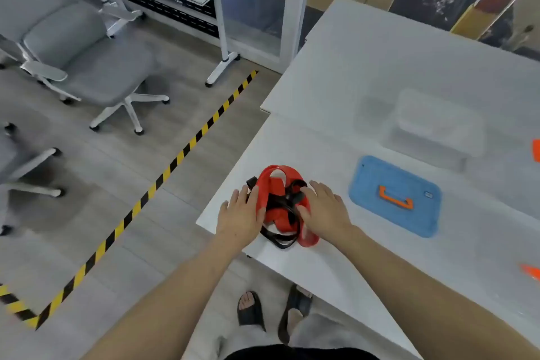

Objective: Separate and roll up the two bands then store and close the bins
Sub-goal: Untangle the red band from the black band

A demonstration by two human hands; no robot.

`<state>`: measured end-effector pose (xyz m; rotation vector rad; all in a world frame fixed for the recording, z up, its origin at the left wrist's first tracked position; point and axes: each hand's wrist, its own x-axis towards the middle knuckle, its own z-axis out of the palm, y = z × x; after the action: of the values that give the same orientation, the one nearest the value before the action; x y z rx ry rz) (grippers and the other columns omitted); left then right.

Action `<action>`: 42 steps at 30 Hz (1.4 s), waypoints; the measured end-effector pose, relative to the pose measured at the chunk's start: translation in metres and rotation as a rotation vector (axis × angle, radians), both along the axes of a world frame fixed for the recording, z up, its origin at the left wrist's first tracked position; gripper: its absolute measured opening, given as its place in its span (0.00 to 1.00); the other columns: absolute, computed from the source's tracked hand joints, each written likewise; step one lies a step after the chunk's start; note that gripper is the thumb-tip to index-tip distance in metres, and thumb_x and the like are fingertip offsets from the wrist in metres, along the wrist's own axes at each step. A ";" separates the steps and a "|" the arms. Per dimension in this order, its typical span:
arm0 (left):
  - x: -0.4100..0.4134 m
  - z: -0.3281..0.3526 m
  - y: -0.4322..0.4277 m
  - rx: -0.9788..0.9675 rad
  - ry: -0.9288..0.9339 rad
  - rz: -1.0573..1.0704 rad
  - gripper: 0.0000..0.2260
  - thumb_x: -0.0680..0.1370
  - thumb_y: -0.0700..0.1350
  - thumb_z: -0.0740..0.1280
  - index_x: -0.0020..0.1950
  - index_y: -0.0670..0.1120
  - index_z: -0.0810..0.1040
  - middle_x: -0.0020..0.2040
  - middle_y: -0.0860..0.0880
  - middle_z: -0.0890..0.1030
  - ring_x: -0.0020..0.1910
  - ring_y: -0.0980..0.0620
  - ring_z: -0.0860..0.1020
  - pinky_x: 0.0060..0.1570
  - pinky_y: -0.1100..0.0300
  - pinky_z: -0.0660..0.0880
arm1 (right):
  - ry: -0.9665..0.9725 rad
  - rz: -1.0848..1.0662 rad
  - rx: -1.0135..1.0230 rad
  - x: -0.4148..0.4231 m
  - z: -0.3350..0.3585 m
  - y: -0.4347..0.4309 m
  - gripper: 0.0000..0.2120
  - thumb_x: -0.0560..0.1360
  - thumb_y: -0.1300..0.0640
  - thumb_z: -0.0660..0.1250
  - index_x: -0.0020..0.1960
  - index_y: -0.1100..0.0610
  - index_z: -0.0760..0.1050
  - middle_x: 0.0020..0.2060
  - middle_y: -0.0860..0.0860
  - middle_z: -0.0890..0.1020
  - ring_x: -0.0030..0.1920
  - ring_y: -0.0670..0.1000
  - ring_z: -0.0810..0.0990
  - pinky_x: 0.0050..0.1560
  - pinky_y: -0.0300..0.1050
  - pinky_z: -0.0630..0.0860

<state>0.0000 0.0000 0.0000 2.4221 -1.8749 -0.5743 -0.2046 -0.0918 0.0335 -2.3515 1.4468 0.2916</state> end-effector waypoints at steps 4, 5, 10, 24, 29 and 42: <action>-0.001 -0.021 -0.007 0.039 0.074 0.046 0.28 0.84 0.56 0.55 0.81 0.48 0.56 0.78 0.45 0.65 0.74 0.43 0.67 0.66 0.44 0.73 | -0.005 0.007 0.064 0.008 -0.014 -0.031 0.25 0.82 0.47 0.62 0.78 0.51 0.66 0.80 0.54 0.66 0.79 0.59 0.65 0.74 0.60 0.68; -0.002 -0.026 -0.010 0.059 0.093 0.059 0.28 0.84 0.56 0.55 0.82 0.48 0.55 0.79 0.45 0.65 0.74 0.43 0.67 0.66 0.45 0.73 | -0.009 0.006 0.077 0.012 -0.020 -0.040 0.25 0.82 0.47 0.62 0.78 0.51 0.66 0.80 0.54 0.66 0.79 0.59 0.65 0.74 0.60 0.68; -0.006 -0.044 -0.018 0.083 0.187 0.132 0.28 0.84 0.54 0.57 0.82 0.49 0.55 0.78 0.48 0.66 0.70 0.44 0.73 0.58 0.46 0.79 | -0.070 -0.015 0.155 0.026 -0.047 -0.070 0.26 0.83 0.45 0.60 0.77 0.53 0.66 0.75 0.54 0.71 0.73 0.59 0.72 0.69 0.60 0.74; -0.004 -0.047 -0.042 -0.021 0.440 0.515 0.17 0.79 0.51 0.66 0.68 0.54 0.72 0.59 0.53 0.77 0.50 0.51 0.79 0.48 0.53 0.79 | -0.368 -0.314 0.412 0.048 -0.062 -0.105 0.16 0.77 0.48 0.71 0.62 0.53 0.80 0.54 0.50 0.85 0.57 0.55 0.84 0.57 0.48 0.79; 0.001 -0.041 -0.040 0.050 0.527 0.483 0.16 0.79 0.46 0.66 0.67 0.50 0.77 0.54 0.48 0.79 0.48 0.50 0.80 0.45 0.55 0.78 | -0.590 -0.333 0.387 0.033 -0.020 -0.093 0.12 0.78 0.51 0.72 0.60 0.53 0.81 0.50 0.47 0.85 0.52 0.47 0.83 0.55 0.42 0.76; -0.020 0.014 -0.045 -0.171 0.820 0.481 0.04 0.78 0.40 0.71 0.47 0.49 0.79 0.45 0.51 0.84 0.47 0.50 0.82 0.51 0.56 0.77 | -0.795 -0.346 0.284 0.009 0.085 -0.061 0.07 0.81 0.52 0.70 0.56 0.54 0.83 0.49 0.47 0.85 0.49 0.46 0.82 0.52 0.39 0.76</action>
<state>-0.0197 -0.0450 0.0136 1.9476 -0.9388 -1.0777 -0.1954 -0.1524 0.1189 -1.6435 1.2507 -0.4536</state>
